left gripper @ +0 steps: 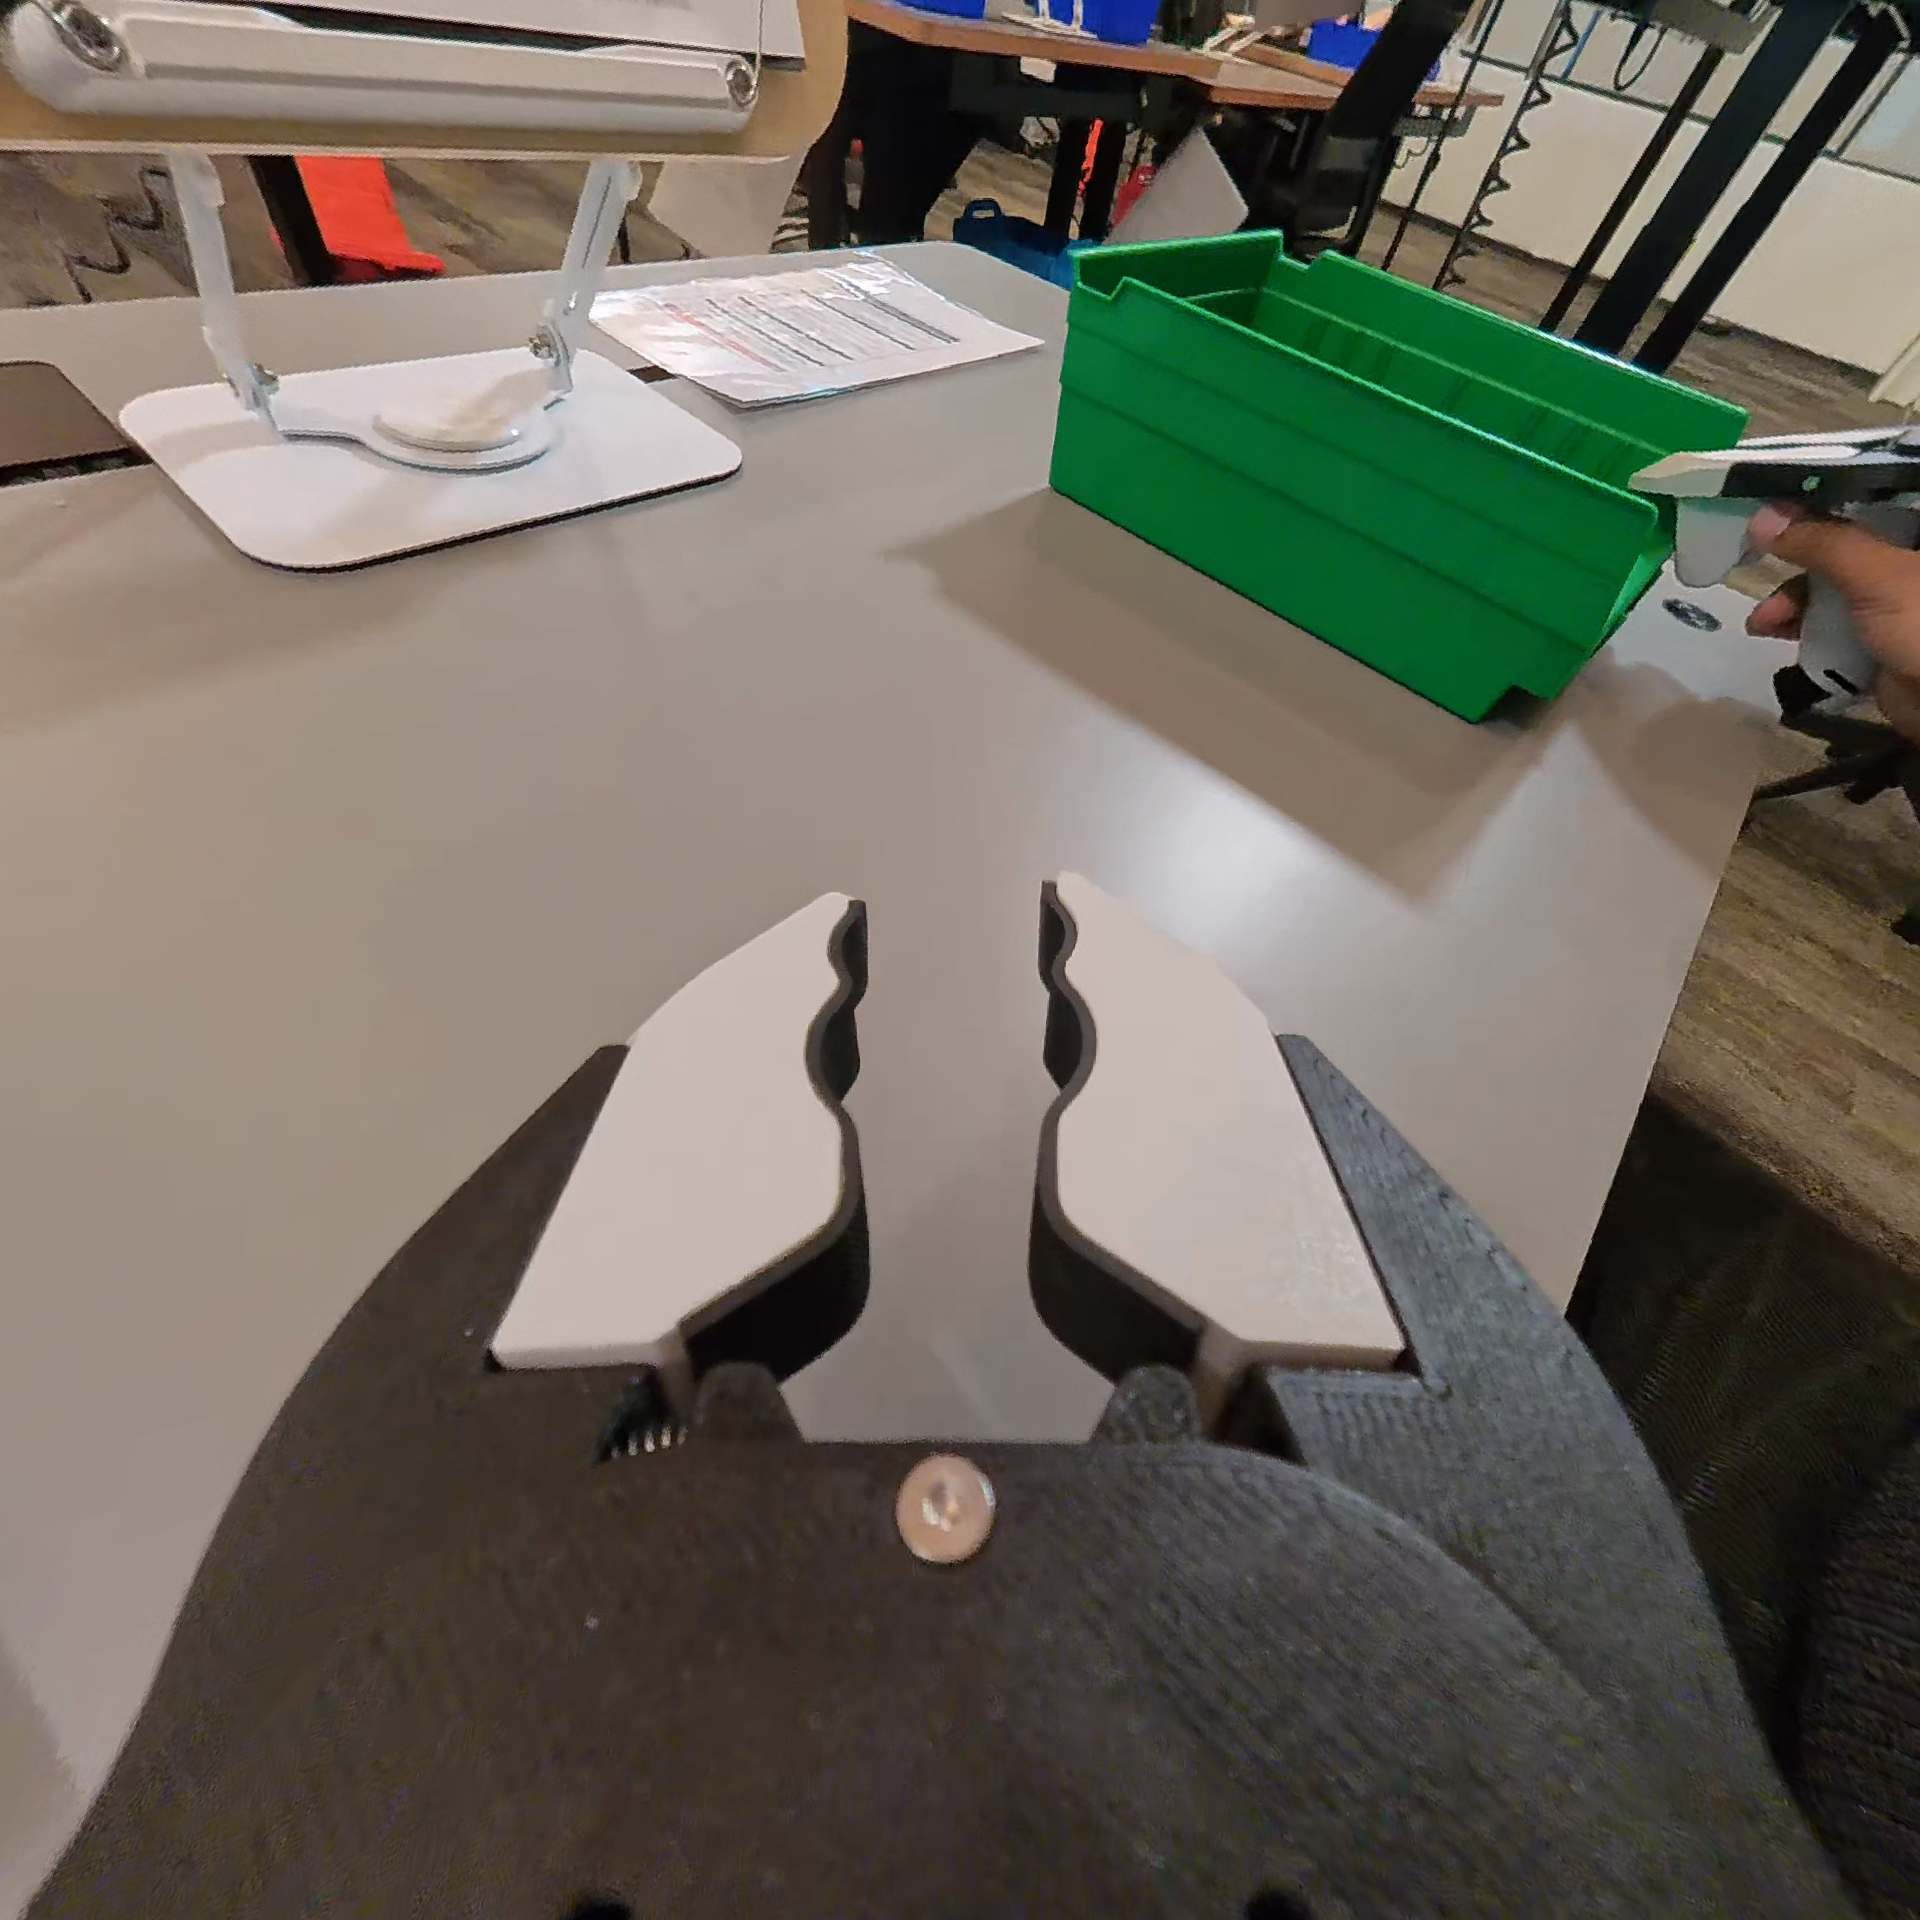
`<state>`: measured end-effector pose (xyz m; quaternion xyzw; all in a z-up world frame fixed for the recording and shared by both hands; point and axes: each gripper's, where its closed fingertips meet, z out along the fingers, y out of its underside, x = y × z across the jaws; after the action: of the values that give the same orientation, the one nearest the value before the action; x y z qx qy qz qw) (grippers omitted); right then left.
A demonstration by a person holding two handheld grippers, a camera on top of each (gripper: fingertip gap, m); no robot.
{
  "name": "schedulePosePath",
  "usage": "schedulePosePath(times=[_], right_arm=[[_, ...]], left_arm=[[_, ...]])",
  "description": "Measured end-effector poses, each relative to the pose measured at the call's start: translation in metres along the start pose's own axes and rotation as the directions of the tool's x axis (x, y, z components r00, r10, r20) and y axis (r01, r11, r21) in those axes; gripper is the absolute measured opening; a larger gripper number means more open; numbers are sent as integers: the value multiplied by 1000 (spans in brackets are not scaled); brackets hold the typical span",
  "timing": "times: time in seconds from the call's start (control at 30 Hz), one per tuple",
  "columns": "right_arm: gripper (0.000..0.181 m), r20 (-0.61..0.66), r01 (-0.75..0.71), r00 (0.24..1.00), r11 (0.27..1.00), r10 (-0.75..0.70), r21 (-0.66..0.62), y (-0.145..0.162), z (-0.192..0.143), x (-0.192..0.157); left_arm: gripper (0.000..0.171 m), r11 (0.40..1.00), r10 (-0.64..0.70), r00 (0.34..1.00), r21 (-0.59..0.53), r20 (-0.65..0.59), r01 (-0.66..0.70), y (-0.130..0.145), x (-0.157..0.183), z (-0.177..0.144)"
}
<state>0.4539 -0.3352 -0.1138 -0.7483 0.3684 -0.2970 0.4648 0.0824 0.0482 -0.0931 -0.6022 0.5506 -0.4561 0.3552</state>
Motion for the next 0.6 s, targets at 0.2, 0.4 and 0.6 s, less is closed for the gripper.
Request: schedulePosePath(times=[0.2,0.4,0.6], right_arm=[[16,-14,-38,999,999,37,-17,-5,10,7],[68,8,-147,989,976,147,159,-54,-21,6],[68,216,-171,971,930,103,325,-101,-62,-78]], left_arm=[[34,1000,-24,999,9,46,24,4,-12,-17],[34,999,-50,996,18,79,49,6,-21,-26],[43,999,-27,983,45,183,19,0,-36,-34]])
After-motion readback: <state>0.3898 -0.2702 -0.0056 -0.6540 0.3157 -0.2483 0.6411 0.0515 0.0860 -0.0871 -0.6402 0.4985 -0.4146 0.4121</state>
